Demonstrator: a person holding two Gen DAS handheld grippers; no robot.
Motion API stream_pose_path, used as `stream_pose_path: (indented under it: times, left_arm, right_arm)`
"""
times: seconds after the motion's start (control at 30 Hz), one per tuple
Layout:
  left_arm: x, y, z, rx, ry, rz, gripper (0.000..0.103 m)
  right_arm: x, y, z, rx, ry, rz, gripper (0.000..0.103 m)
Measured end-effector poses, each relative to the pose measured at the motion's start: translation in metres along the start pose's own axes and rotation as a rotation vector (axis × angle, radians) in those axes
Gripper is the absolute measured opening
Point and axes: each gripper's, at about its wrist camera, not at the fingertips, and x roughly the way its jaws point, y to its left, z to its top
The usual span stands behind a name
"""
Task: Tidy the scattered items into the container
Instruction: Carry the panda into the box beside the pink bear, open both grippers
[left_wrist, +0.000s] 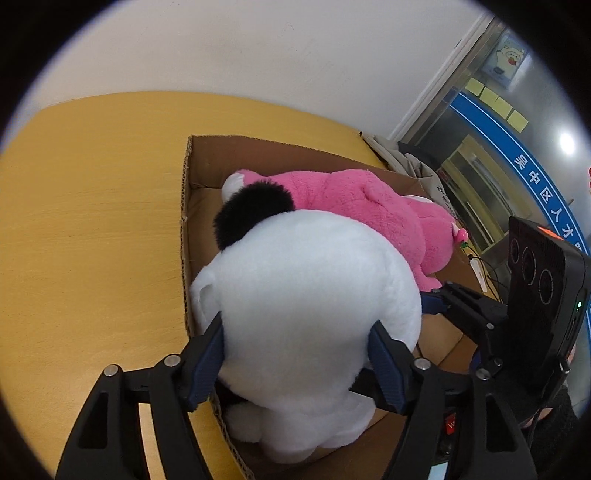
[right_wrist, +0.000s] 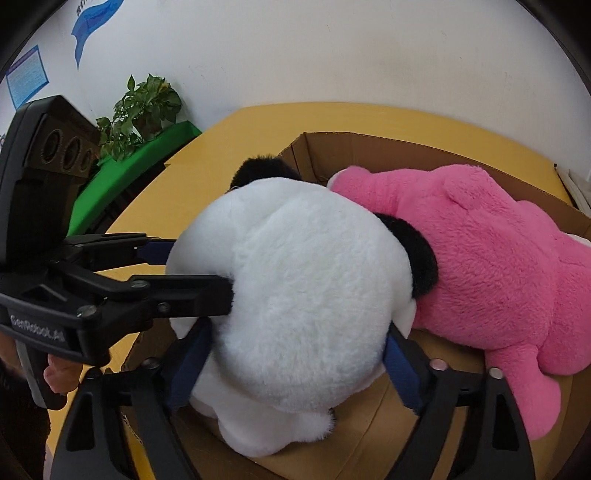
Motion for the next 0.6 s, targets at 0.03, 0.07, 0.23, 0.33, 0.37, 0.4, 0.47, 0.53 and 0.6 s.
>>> stream_pose_path:
  times: [0.03,0.07,0.23,0.33,0.37,0.4,0.47,0.53,0.6]
  left_arm:
    - [-0.007,-0.004,0.000,0.005,-0.010,0.012,0.076]
    - [-0.017,-0.008,-0.002,0.012,-0.029,0.024,0.076]
    - [-0.094,-0.053,-0.022,0.059,-0.220,0.113,0.074]
    - [-0.139,-0.093,-0.050,0.063,-0.348,0.161,0.082]
    - [-0.147,-0.106,-0.060,0.058,-0.374,0.184,0.082]
    - [-0.153,-0.118,-0.072,0.050,-0.393,0.212,0.082]
    - [-0.156,-0.139,-0.091,0.036,-0.411,0.253,0.082]
    - [-0.152,-0.155,-0.107,0.024,-0.403,0.264,0.082]
    - [-0.149,-0.169,-0.115,0.027,-0.395,0.277,0.082]
  right_arm:
    - [-0.005,0.002,-0.002,0.000,-0.001,0.000,0.098]
    - [-0.012,0.006,-0.005,-0.003,-0.006,-0.001,0.099]
    - [-0.086,0.007,-0.032,-0.030,-0.157,-0.036,0.103]
    - [-0.139,0.007,-0.058,-0.016,-0.252,-0.078,0.103]
    - [-0.151,0.006,-0.065,-0.010,-0.275,-0.121,0.103]
    - [-0.162,0.005,-0.075,-0.006,-0.288,-0.181,0.103]
    - [-0.172,-0.001,-0.087,0.002,-0.286,-0.270,0.103]
    - [-0.179,-0.005,-0.095,0.016,-0.279,-0.337,0.103]
    - [-0.183,-0.008,-0.098,0.035,-0.278,-0.371,0.103]
